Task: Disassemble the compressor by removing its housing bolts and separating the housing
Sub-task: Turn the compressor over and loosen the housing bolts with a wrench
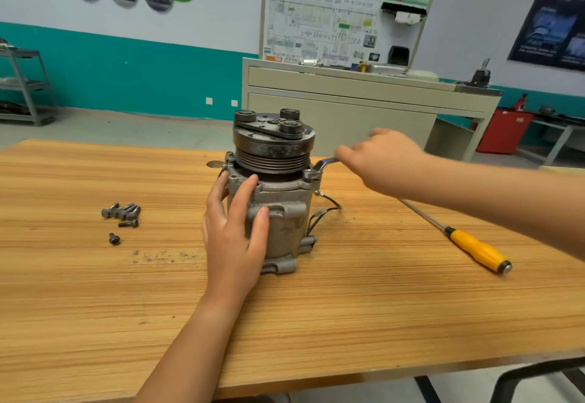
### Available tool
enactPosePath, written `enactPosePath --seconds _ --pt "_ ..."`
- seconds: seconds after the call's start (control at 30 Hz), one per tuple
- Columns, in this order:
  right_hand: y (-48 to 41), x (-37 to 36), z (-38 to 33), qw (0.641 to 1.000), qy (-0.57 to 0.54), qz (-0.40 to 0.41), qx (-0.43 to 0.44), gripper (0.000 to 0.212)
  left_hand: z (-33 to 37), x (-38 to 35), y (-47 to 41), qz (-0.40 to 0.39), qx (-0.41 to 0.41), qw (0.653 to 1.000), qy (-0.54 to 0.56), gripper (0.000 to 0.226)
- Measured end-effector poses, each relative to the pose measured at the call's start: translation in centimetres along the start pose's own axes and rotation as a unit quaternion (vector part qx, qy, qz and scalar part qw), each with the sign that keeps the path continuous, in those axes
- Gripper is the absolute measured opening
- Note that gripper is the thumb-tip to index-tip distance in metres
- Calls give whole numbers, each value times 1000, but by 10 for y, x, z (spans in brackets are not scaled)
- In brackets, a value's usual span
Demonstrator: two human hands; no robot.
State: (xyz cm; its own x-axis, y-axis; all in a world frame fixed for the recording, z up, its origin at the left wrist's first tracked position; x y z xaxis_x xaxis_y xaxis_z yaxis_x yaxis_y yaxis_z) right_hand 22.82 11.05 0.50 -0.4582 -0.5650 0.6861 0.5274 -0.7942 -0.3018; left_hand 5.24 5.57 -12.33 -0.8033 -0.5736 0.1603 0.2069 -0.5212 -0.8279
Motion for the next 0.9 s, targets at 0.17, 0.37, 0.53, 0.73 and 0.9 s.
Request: enactPosePath --seconds 0.17,0.37,0.53,0.73,0.9 --pt "-23 -22 -20 954 -175 241 -34 30 -1 3 -1 -7 -13 1000 -22 43" --pt "1 -11 -13 872 -346 298 -179 33 -2 4 -1 -6 -11 1000 -15 42" --pt "67 19 -23 892 -285 246 -252 41 -1 5 -2 -2 -23 999 -23 41" --pt "77 21 -33 946 -197 12 -258 52 -1 4 -2 -5 -12 1000 -16 42" --pt "71 34 -39 958 -176 -33 -225 55 -1 4 -1 -6 -9 1000 -17 42"
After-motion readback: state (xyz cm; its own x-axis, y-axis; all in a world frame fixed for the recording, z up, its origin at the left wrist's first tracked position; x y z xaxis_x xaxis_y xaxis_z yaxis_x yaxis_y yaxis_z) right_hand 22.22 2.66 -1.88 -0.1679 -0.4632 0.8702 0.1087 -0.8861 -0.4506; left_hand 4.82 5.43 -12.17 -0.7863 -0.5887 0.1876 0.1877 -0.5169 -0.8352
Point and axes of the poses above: each hand's wrist, its own y-axis away from the middle knuckle, its own x-axis out of the back of the hand, z = x × y, the point moved 3 cm from there along -y, towards the middle knuckle, and after that the axes turned 11 degrees about -x, right-handed, at the moved point
